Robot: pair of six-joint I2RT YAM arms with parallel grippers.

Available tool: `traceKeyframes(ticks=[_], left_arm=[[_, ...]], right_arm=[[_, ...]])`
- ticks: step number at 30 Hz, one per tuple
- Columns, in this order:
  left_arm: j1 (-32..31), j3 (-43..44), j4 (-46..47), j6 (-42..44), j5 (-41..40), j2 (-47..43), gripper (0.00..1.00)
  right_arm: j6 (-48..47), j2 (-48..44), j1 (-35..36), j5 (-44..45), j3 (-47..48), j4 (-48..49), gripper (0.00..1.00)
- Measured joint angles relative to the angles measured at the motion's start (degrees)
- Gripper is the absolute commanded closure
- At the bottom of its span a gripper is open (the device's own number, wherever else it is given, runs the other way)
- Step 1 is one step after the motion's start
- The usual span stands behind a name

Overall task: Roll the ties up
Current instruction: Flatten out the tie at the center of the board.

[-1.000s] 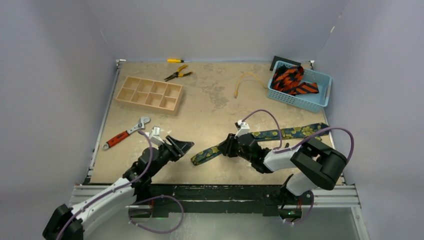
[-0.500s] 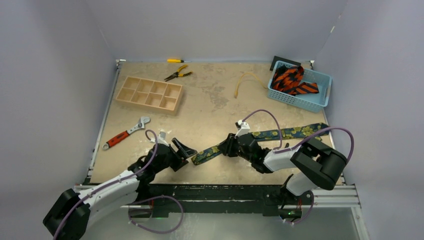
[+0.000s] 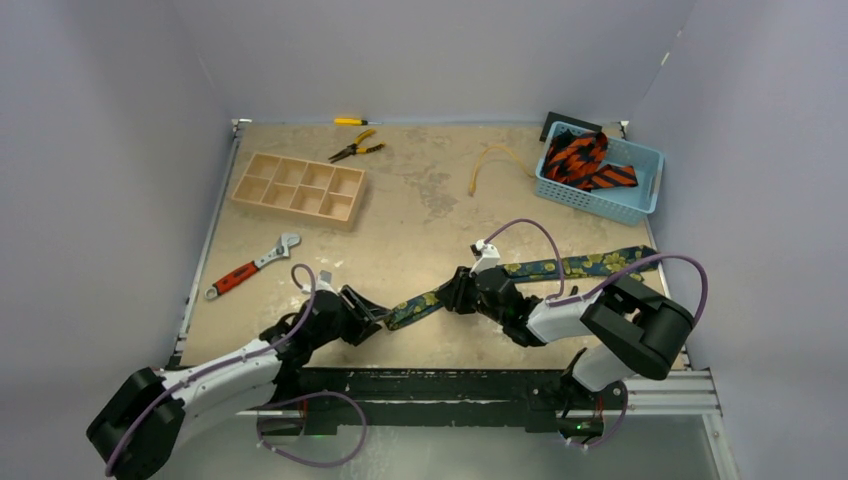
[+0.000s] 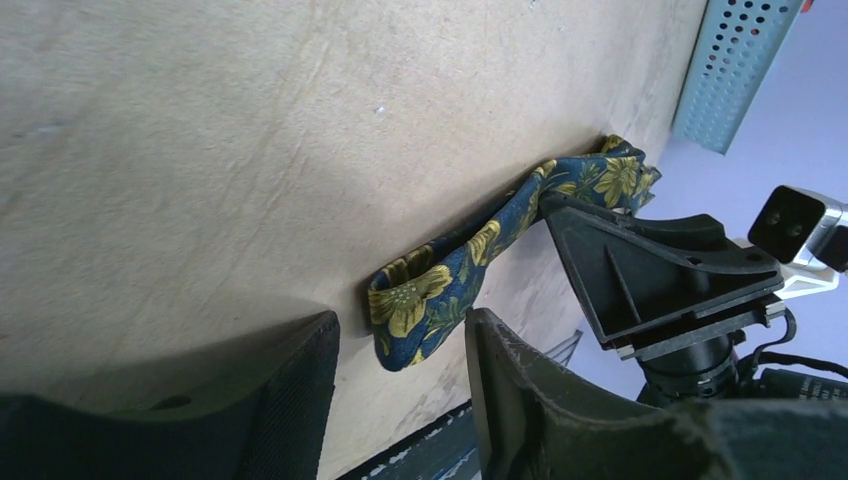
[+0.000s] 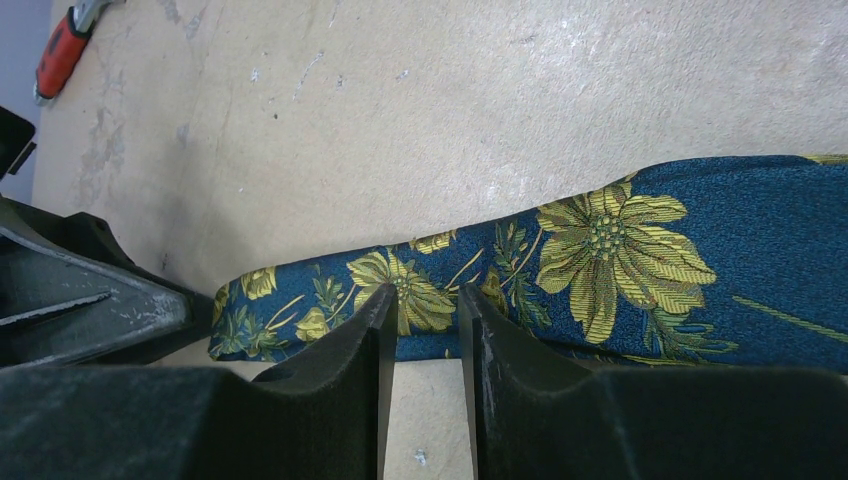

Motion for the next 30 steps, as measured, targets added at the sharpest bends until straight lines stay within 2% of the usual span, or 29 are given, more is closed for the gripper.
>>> traceKeyframes(ticks=[8,12,16,18,19,25,30], left_arm=[[-2.19,-1.40,13.31,-0.94,1.07,9.86,0.70],[-2.49,-2.10,14.69,-0.87,1.01,10.25,0.75],[-2.54,-2.67,15.15,-0.87,0.26,10.14,0.87],[-2.54,-2.75,15.23,-0.74,-0.28,10.14,0.98],[-2.54,-2.75,15.41,-0.61,-0.52,10.16,1.00],[-2.56,-2.71,15.43,2.36,-2.14,9.97,1.00],[-2.56,0.37,12.79,11.17,-5.05,9.42,1.00]], right_arm=[[-0.04,0.00,0.00,0.00,0.02,-0.02,0.67],[-0.04,0.00,0.00,-0.02,0.02,-0.04,0.67],[-0.07,0.00,0.00,-0.02,0.02,-0.04,0.67],[-0.07,0.00,0.00,-0.02,0.02,-0.04,0.67],[-0.09,0.00,0.00,-0.04,0.02,-0.04,0.67],[-0.52,-1.03,0.00,-0.13,0.02,-0.61,0.59],[-2.05,-6.62,0.00,-0.20,1.16,-5.38,0.48]])
